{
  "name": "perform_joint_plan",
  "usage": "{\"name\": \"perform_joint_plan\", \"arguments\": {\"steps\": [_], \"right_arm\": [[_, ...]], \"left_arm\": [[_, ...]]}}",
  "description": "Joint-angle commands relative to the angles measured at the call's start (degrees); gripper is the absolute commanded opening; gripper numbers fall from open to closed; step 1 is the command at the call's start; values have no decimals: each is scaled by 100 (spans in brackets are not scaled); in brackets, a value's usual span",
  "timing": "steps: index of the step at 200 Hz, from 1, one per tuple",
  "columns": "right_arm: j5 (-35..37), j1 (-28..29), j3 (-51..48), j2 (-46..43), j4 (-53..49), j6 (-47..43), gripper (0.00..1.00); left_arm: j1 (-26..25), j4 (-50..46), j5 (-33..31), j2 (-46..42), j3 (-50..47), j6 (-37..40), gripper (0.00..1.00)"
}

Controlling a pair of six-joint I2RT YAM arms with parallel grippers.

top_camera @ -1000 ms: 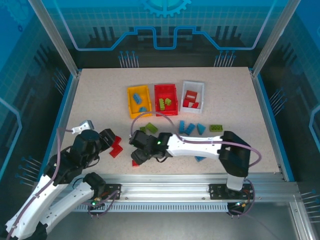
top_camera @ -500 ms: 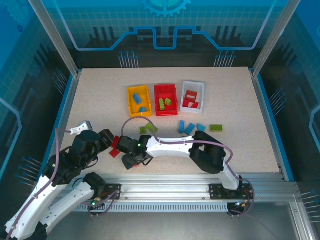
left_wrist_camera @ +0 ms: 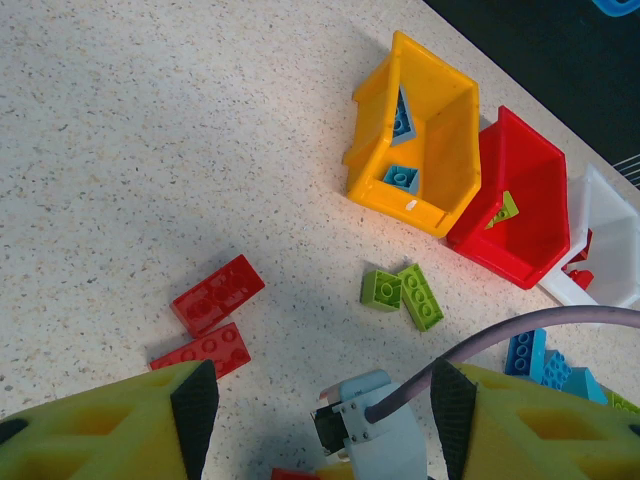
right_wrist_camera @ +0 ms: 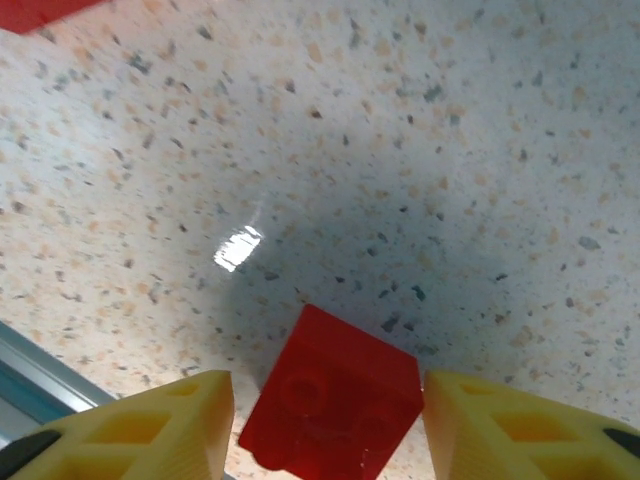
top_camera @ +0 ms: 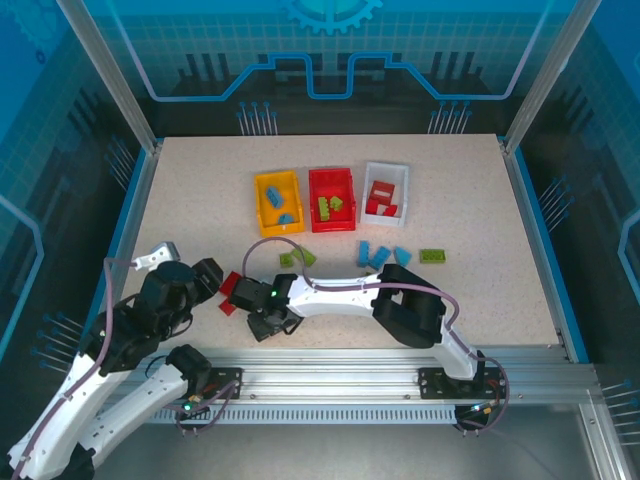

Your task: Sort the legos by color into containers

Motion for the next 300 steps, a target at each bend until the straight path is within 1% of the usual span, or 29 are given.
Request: {"name": "perform_joint_plan", "arguments": {"steps": [1,10,34,69,81,98,118,131,145,154,159,164,187,211,250,288,300], "right_arm": [[-2,70,106,173,-320,82,47],[57,66,165,207,-394,88,45],[138,64,187,237,-455,82,46],[438,57,-19,-34,-338,25,32],[661,16,-137,-269,-361,-6,28],[1076,-136,-361,-783,-501,-54,27],[1496,-604,-830,-1618,-621,-166,27],[1600,-1111,-1181,-2115,-628,-313,27],[1519,-1843,-1505,-2546,-551,-567,28],[1416,-2345,-1571,-2687,-535,-739,27],[1391,-2520,-1575,-2733,-516,-839,28],[1371,-2816,-1554,-2768,-488,-978,28],[1167,-3801,-1152,-2570,-469,-1381,28],[974,-4488,-438,-1965,-531,-1588,28],[876,-5065,695,-715,-832,-1650,30],[768,-5305,1361,-31,-1064,-1708,32],[761,-5313,1464,81,-1118,-1732,35]], "left_arm": [[-1,-148,-168,-65,162,70,63],[-1,-131,-154,-63,155,61,63],[-5,-89,-128,-48,147,60,62],[-8,-4,-26,-24,97,99,63],[-8,187,149,-2,56,181,63],[-9,625,576,143,-7,367,64],[-9,1310,1362,622,4,572,65],[-13,1813,1942,1090,50,607,65],[-26,2377,2456,1648,80,539,65],[-110,2765,2629,1966,81,485,64],[-183,2953,2652,2124,88,467,64],[-258,3127,2637,2272,105,457,64],[-573,3749,2574,3034,304,480,64],[-867,4248,2561,3822,590,567,64],[-1286,4511,2488,4866,1173,755,64],[-1538,4460,2275,5390,1486,913,64],[-1569,4449,2251,5459,1492,914,64]]}}
